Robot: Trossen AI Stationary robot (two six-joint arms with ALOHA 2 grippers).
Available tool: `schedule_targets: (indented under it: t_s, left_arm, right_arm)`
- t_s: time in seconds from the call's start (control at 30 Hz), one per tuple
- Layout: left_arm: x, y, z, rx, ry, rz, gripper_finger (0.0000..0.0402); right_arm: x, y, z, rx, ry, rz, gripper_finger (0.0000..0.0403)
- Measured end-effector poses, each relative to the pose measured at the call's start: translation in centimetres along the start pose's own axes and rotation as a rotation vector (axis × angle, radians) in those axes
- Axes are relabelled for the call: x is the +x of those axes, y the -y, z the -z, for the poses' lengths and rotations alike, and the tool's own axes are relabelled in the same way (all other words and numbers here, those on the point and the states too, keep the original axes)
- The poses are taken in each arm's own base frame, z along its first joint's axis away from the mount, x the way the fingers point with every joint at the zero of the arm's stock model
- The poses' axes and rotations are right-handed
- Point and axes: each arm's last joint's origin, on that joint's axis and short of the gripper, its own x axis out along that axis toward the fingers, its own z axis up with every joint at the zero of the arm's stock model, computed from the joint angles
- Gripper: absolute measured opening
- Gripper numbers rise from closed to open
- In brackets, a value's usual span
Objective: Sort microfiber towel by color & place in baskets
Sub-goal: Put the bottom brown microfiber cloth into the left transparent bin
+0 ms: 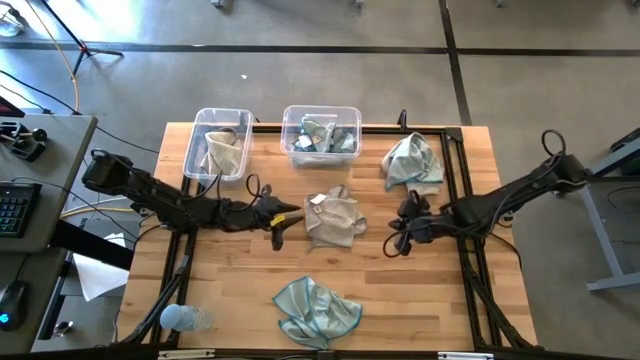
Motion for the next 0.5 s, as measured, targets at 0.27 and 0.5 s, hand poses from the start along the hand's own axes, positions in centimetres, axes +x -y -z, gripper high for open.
schedule_targets:
  t_s: [0.27, 0.5]
  left_arm:
    - [5.3, 0.6, -3.3, 0.067, -0.177, 0.043, 0.0164]
    - [10.9, 0.4, -3.6, 0.082, -0.403, 0.075, 0.0163]
  right_arm:
    - [1.6, -0.3, 0.8, -0.01, -0.06, 0.06, 0.0]
    - [2.2, -0.4, 1.1, -0.024, -0.081, 0.081, 0.0]
